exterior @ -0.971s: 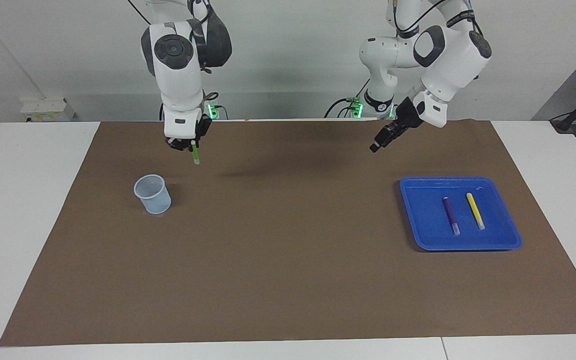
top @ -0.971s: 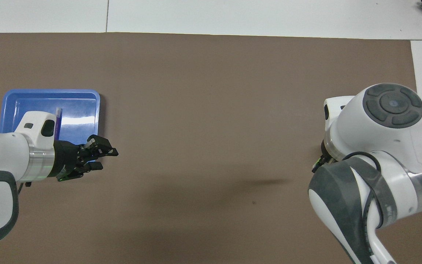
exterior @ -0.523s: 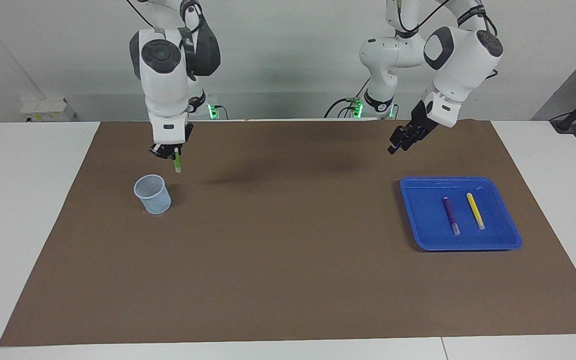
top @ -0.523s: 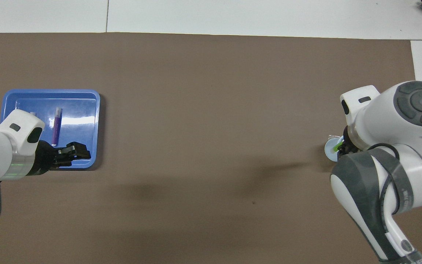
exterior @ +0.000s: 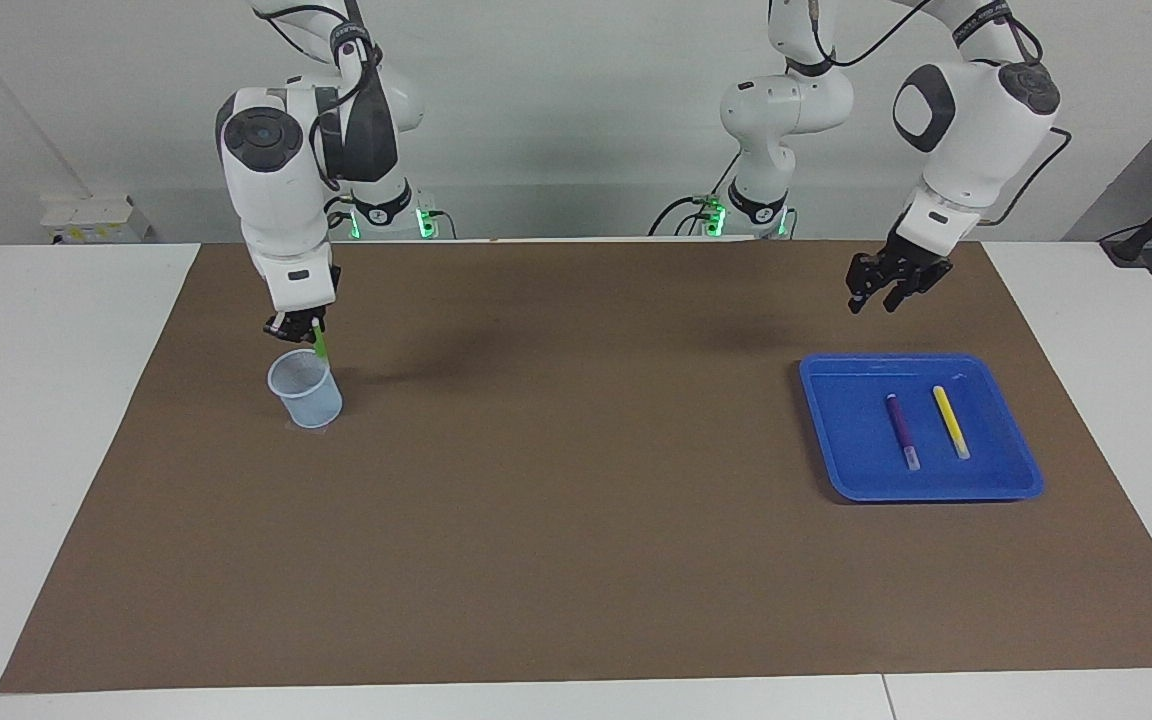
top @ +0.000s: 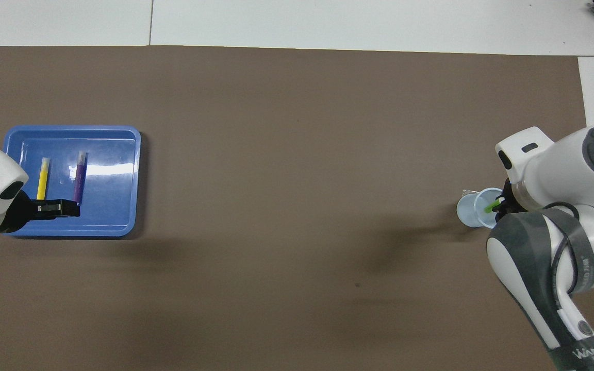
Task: Transfer and insert pens with both arms
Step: 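Insert the green pen into the cup while the left gripper reaches purple pen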
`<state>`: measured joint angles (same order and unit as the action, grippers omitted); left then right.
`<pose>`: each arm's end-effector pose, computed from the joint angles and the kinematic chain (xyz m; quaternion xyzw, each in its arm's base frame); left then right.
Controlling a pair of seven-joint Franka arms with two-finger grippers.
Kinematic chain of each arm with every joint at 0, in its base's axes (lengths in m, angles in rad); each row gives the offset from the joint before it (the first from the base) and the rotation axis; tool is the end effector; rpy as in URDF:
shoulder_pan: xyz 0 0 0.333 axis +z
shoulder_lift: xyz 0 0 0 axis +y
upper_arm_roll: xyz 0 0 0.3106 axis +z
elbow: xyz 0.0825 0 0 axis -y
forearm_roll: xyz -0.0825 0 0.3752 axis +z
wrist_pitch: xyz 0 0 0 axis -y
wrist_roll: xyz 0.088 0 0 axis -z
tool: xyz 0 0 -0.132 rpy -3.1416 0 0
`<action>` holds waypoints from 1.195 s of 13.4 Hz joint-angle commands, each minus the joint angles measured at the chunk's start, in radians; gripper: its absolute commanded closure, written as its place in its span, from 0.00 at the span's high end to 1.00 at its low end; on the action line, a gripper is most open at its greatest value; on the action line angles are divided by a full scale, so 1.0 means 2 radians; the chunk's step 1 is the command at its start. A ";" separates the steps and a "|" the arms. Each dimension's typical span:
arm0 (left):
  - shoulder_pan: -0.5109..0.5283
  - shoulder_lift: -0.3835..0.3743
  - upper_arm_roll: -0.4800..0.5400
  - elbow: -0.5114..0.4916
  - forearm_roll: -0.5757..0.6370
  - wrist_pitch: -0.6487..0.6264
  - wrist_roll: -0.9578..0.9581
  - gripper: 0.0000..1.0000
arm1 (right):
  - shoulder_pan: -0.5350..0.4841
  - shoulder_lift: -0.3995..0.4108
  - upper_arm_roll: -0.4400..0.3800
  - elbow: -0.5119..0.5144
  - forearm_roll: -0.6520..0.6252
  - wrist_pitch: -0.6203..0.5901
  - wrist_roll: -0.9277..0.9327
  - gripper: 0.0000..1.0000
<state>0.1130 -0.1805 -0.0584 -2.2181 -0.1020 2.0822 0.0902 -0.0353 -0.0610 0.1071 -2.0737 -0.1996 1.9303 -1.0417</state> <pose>0.4913 0.0189 0.4303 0.9989 0.0065 0.0251 0.0380 0.5155 0.0192 0.4250 0.8234 0.5580 -0.0808 0.0648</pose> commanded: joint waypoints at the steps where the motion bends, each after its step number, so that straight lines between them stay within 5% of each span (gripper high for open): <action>1: 0.016 0.048 -0.002 0.032 0.013 0.020 0.020 0.60 | -0.018 -0.009 0.006 -0.025 -0.013 0.025 -0.015 0.00; 4: 0.025 0.079 -0.003 0.036 0.013 0.057 0.029 0.60 | -0.033 -0.006 0.006 -0.049 -0.013 0.059 -0.015 0.00; 5: 0.026 0.090 -0.003 0.041 0.013 0.064 0.032 0.61 | -0.040 -0.006 0.006 -0.059 -0.013 0.073 -0.014 0.12; 7: 0.026 0.110 -0.003 0.047 0.013 0.082 0.040 0.61 | -0.040 -0.006 0.007 -0.065 -0.011 0.080 -0.010 0.57; 8: 0.027 0.118 -0.002 0.047 0.013 0.091 0.042 0.61 | -0.038 -0.006 0.007 -0.065 -0.011 0.080 -0.009 0.72; 11: 0.027 0.149 -0.002 0.057 0.013 0.118 0.048 0.61 | -0.038 -0.006 0.009 -0.060 -0.004 0.074 -0.009 1.00; 16: 0.037 0.194 -0.001 0.081 0.013 0.142 0.078 0.63 | 0.005 -0.010 0.011 -0.016 0.101 0.022 0.046 1.00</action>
<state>0.1683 0.1679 -0.0557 -2.0906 -0.0971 2.3490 0.2163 -0.0560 -0.0684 0.1236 -2.1352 -0.0425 2.0219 -1.0155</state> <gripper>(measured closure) 0.396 0.000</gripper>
